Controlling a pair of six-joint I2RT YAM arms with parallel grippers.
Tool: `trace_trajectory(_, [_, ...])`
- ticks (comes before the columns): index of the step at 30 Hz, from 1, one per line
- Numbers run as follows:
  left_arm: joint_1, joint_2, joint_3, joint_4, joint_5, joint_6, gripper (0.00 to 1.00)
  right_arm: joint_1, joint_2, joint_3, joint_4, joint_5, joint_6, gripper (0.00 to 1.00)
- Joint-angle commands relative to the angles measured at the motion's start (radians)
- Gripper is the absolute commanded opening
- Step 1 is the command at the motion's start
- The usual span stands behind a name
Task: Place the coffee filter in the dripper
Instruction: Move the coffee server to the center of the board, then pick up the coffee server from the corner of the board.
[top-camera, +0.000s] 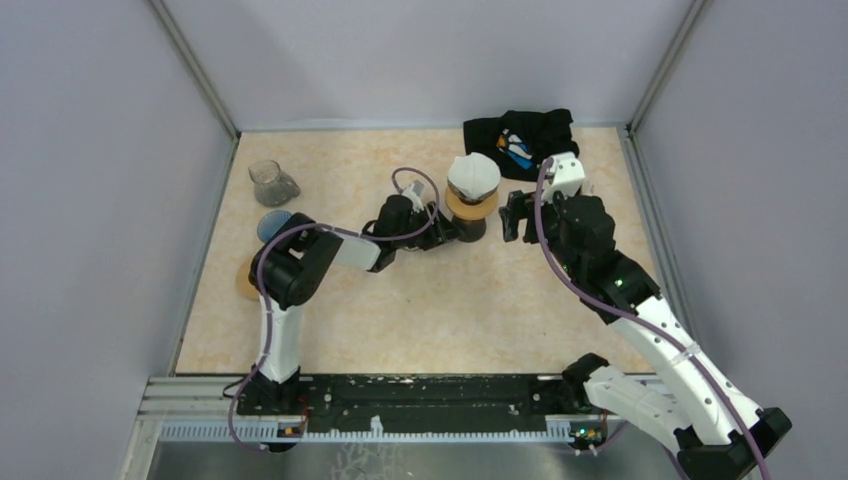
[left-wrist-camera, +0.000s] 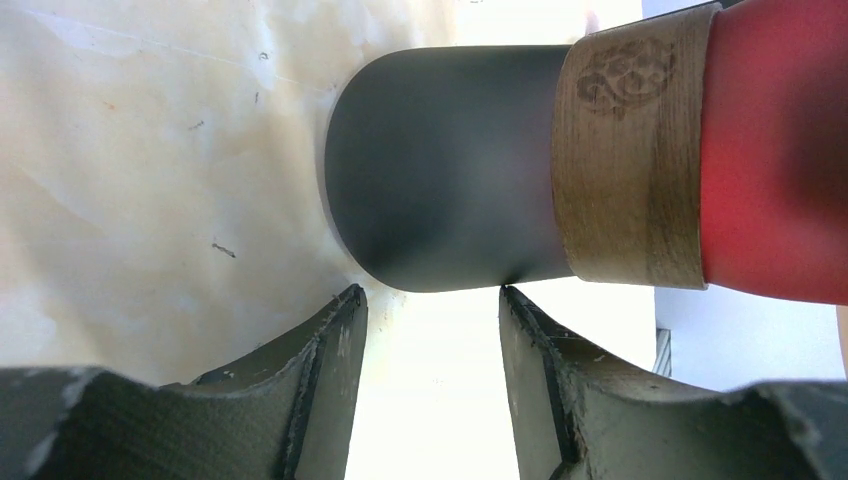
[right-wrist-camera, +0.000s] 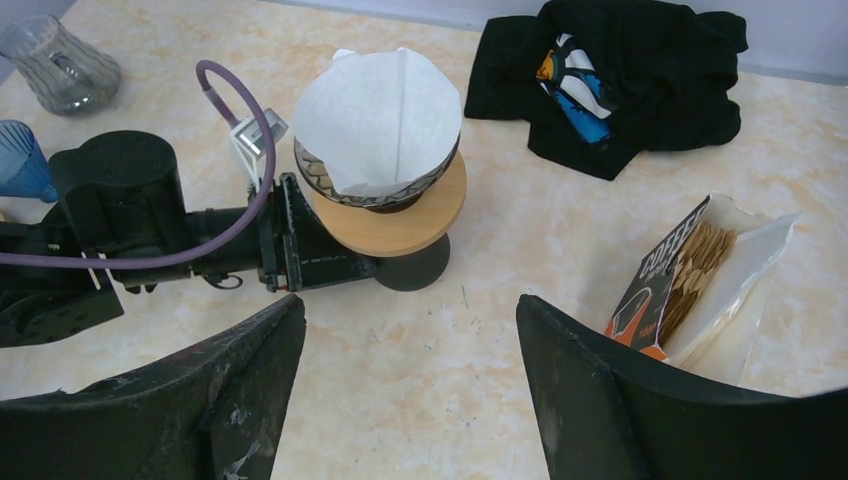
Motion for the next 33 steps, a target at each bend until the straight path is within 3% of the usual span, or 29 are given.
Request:
trace_trajectory(1, [0.008, 0.003, 0.015, -0.027, -0.038, 0.064, 0.58, -0.007, -0.022, 0.001, 0.039, 0.021, -0.011, 0.78])
trace_trajectory(13, [0.026, -0.212, -0.125, -0.116, -0.126, 0.152, 0.63, -0.006, -0.048, -0.003, 0.005, 0.045, -0.018, 0.79])
trace_trajectory(22, [0.053, -0.492, -0.191, -0.365, -0.282, 0.265, 0.72, -0.007, -0.083, -0.011, -0.024, 0.081, -0.032, 0.81])
trace_trajectory(33, [0.179, -0.757, -0.139, -0.719, -0.370, 0.349, 0.78, -0.007, -0.141, -0.061, -0.043, 0.123, -0.043, 0.88])
